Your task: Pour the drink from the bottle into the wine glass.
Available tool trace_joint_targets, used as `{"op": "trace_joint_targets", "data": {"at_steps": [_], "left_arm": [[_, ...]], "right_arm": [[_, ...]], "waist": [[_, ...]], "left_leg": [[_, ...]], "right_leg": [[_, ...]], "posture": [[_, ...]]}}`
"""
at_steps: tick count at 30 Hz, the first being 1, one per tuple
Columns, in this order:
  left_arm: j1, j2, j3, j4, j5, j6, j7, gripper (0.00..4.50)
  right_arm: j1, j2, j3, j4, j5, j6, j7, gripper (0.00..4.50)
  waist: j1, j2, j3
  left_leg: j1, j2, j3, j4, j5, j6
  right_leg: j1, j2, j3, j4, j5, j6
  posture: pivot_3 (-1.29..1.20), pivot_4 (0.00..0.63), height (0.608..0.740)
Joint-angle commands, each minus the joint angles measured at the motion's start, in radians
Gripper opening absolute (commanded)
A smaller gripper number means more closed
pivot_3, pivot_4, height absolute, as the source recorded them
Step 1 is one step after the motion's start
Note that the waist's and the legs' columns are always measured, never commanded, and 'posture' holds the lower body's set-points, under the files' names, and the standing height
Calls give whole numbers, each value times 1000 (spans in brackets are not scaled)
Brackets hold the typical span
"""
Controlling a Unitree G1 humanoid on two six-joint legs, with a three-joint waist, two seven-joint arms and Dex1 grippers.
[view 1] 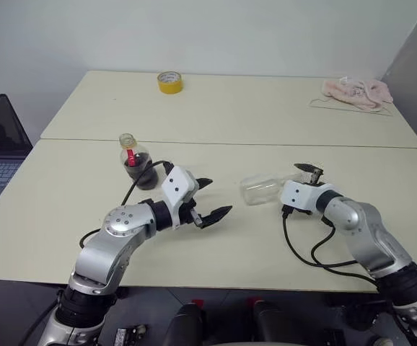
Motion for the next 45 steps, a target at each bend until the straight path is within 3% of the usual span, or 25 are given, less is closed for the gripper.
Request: {"op": "trace_joint_targets", "data": {"at_steps": [1, 8, 20, 22, 29, 36, 45], "left_arm": [[-19, 7, 8, -12, -9, -7, -7, 4470], [-26, 6, 9, -15, -8, -2, -1, 4470], [-20, 10, 33, -12, -8, 10, 21, 4500], [-5, 16, 62, -22, -22, 22, 30, 4500], [55, 39, 146, -71, -59, 47, 47, 4500], [133, 61, 179, -93, -70, 44, 48, 4500], [167, 82, 171, -111, -112, 66, 19, 4500]], "right_arm": [[-19, 15, -21, 39, -44, -45, -70, 4500], [-39, 47, -30, 134, -64, -105, -141, 4500], [-57, 141, -22, 226, -81, -140, -224, 604], [-55, 154, -30, 220, -85, -153, -248, 165], [-57, 188, -74, 192, -46, -186, -283, 163], [-45, 346, -164, 152, 231, -262, -215, 163], [29, 504, -144, 150, 537, -340, -9, 163]], "waist": [[0, 0, 0], [-2, 0, 0], [-14, 0, 0], [-22, 0, 0], [-27, 0, 0], [-27, 0, 0], [-25, 0, 0]], "left_leg": [[0, 0, 0, 0, 0, 0], [0, 0, 0, 0, 0, 0], [1, 0, 0, 0, 0, 0], [1, 1, 0, 0, 0, 0], [1, 1, 1, -1, 0, 0], [1, 1, 1, -1, 0, 0], [1, 1, 0, -1, 0, 0]], "right_leg": [[0, 0, 0, 0, 0, 0], [0, 0, 0, 0, 0, 0], [0, 1, 0, 1, 0, 0], [0, 1, 0, 1, 0, 0], [0, 1, 1, 1, 0, 0], [0, 1, 1, 1, 0, 0], [0, 1, 1, 1, 0, 0]], "posture": [[0, 150, 740], [0, 150, 740], [0, 150, 740], [0, 150, 740], [0, 150, 740], [0, 150, 740], [0, 150, 740]]}}
